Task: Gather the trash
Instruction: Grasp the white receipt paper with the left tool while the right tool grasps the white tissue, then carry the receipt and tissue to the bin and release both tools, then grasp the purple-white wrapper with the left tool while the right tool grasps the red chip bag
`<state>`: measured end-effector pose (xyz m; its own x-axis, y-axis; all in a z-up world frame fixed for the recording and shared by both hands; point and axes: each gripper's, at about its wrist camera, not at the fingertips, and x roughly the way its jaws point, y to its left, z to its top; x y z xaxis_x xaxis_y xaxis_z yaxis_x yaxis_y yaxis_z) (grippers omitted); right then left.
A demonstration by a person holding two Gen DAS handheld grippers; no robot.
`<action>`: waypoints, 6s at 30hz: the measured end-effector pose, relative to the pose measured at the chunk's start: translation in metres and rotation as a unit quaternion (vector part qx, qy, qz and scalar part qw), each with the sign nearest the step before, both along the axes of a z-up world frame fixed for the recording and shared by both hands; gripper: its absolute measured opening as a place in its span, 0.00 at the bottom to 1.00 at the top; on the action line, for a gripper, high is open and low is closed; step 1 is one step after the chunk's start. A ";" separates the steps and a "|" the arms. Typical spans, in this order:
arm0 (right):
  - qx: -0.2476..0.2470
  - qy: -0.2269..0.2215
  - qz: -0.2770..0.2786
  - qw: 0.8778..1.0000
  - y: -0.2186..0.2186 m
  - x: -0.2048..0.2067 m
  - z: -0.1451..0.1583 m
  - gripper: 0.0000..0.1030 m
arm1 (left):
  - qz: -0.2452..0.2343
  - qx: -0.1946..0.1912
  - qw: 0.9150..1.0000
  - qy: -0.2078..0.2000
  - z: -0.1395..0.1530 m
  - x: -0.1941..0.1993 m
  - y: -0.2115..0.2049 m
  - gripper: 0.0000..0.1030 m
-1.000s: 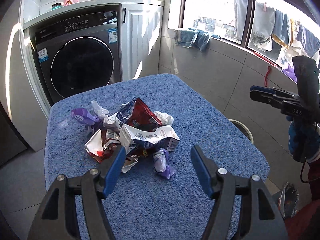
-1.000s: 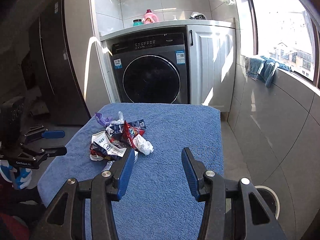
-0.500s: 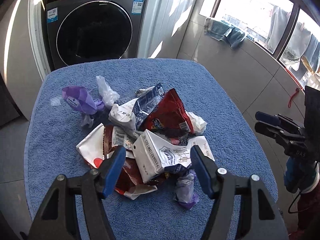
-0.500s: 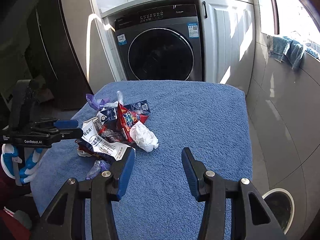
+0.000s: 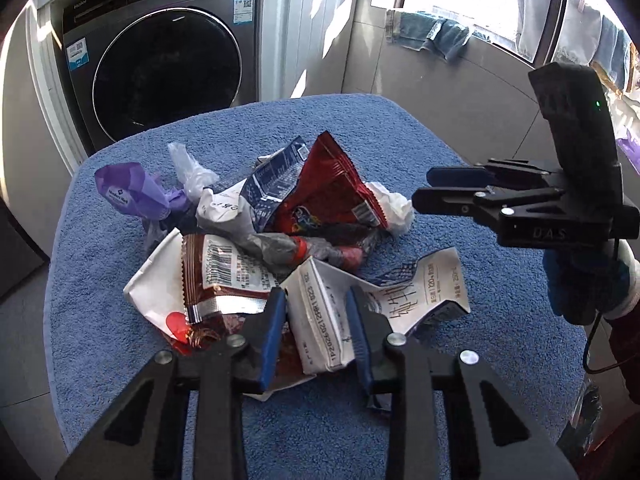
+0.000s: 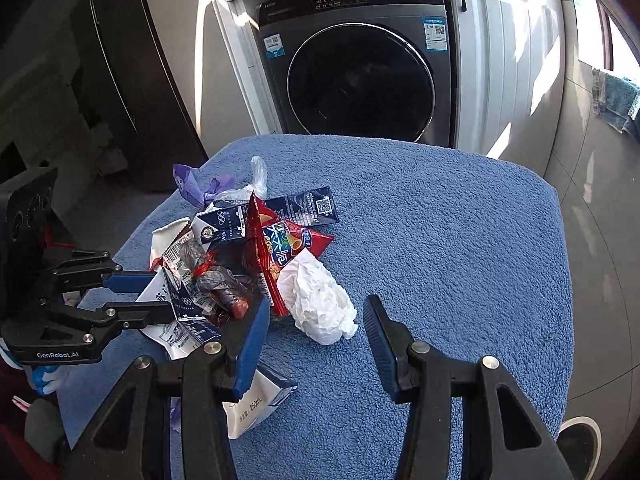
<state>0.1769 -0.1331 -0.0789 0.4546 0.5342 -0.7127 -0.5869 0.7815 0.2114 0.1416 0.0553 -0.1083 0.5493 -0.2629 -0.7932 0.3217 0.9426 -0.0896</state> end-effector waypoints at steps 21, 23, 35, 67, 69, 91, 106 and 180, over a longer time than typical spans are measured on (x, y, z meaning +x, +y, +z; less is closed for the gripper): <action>-0.024 0.050 0.021 0.998 0.015 0.041 -0.045 0.35 | 0.011 -0.104 0.990 0.095 -0.028 -0.015 -0.013 0.34; -0.024 0.050 0.029 0.998 0.018 0.040 -0.044 0.24 | 0.013 -0.105 0.990 0.088 -0.027 -0.019 -0.012 0.33; -0.002 0.014 0.004 1.000 -0.013 0.001 -0.008 0.19 | 0.046 -0.115 0.991 0.041 0.006 -0.060 0.008 0.26; 0.077 -0.059 -0.244 0.965 -0.271 -0.131 0.034 0.19 | -0.021 -0.119 0.992 -0.023 0.113 -0.024 -0.109 0.25; 0.074 -0.049 -0.280 0.956 -0.299 -0.138 0.020 0.19 | -0.045 -0.116 0.992 -0.015 0.109 -0.007 -0.142 0.25; 0.041 0.046 -0.467 0.882 -0.443 -0.114 -0.104 0.50 | -0.201 -0.071 0.972 0.098 -0.024 0.089 -0.474 0.36; 0.023 0.029 -0.465 0.885 -0.427 -0.147 -0.076 0.50 | -0.198 -0.102 0.974 0.029 0.025 0.046 -0.411 0.43; -0.034 0.013 0.023 0.999 0.069 0.021 -0.003 0.35 | 0.004 -0.110 0.994 0.000 -0.022 -0.077 0.027 0.25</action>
<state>0.1977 -0.0645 -0.0814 0.4123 0.5036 -0.7592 -0.6177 0.7670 0.1734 0.0646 0.0819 -0.1305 0.5520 -0.4258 -0.7169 0.3142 0.9026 -0.2941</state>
